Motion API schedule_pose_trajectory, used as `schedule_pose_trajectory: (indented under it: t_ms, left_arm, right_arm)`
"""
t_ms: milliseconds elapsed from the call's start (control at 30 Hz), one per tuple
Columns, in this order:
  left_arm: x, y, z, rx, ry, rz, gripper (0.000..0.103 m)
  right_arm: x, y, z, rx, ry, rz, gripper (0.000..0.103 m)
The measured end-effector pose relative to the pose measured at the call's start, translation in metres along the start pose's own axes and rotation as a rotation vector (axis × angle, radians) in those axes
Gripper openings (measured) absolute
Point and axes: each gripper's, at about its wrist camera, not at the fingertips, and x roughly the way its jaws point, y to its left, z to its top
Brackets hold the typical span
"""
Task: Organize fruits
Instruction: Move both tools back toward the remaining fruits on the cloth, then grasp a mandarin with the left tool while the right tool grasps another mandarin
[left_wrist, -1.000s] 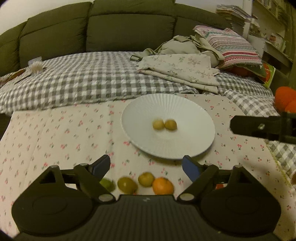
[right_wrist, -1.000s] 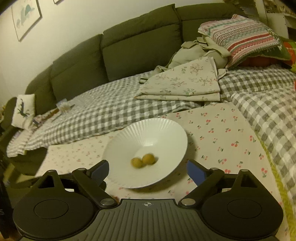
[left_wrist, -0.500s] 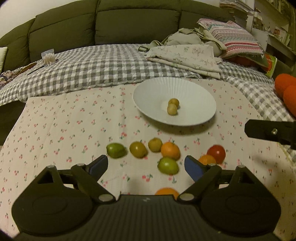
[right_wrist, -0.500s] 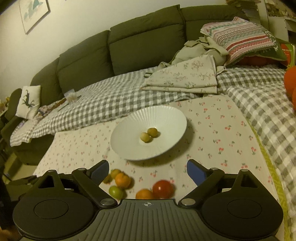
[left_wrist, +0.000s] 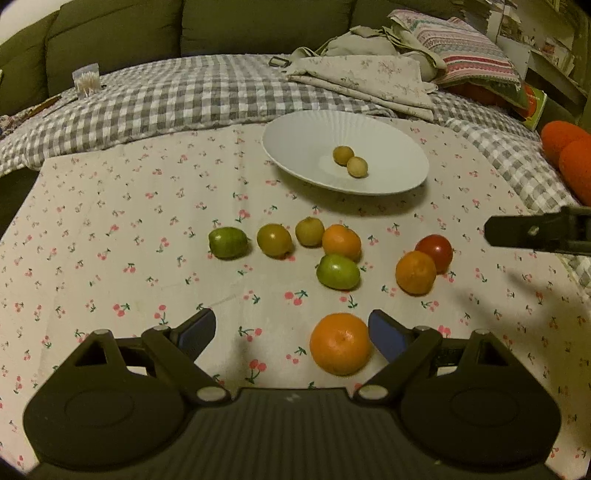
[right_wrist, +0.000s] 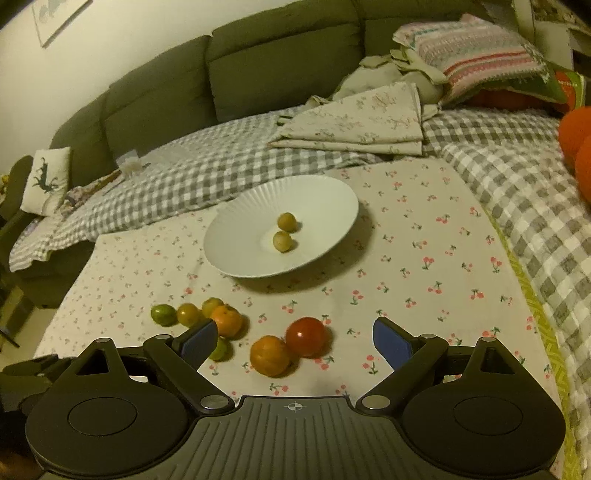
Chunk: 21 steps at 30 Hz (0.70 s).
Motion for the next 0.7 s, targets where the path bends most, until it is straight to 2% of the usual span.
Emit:
schedule_pose_trajectory:
  t_ms: [133,333,467,533,600,700]
  left_arm:
    - [0.004,-0.004,-0.003,0.007,0.021,-0.038,0.089]
    - [0.014,-0.013,-0.01,0.051,0.034,-0.032,0.082]
    - [0.024,-0.018,-0.014,0.071,0.067,-0.038,0.062]
    - [0.027,-0.018,-0.015,0.065,0.073,-0.054,0.058]
    - [0.025,-0.019,-0.015,0.064,0.061,-0.07,0.042]
    - [0.02,-0.019,-0.013,0.053,0.054,-0.063,0.039]
  right_arm:
    - [0.01,-0.002,-0.002,0.005,0.039,-0.036,0.093]
    - [0.013,-0.002,-0.002,0.015,0.044,-0.02,0.092]
    - [0.017,0.001,-0.004,0.006,0.054,-0.022,0.091]
    - [0.019,0.002,-0.005,0.004,0.061,-0.023,0.091]
    - [0.021,0.003,-0.005,0.001,0.066,-0.023,0.091]
    - [0.023,0.003,-0.006,-0.001,0.071,-0.02,0.089]
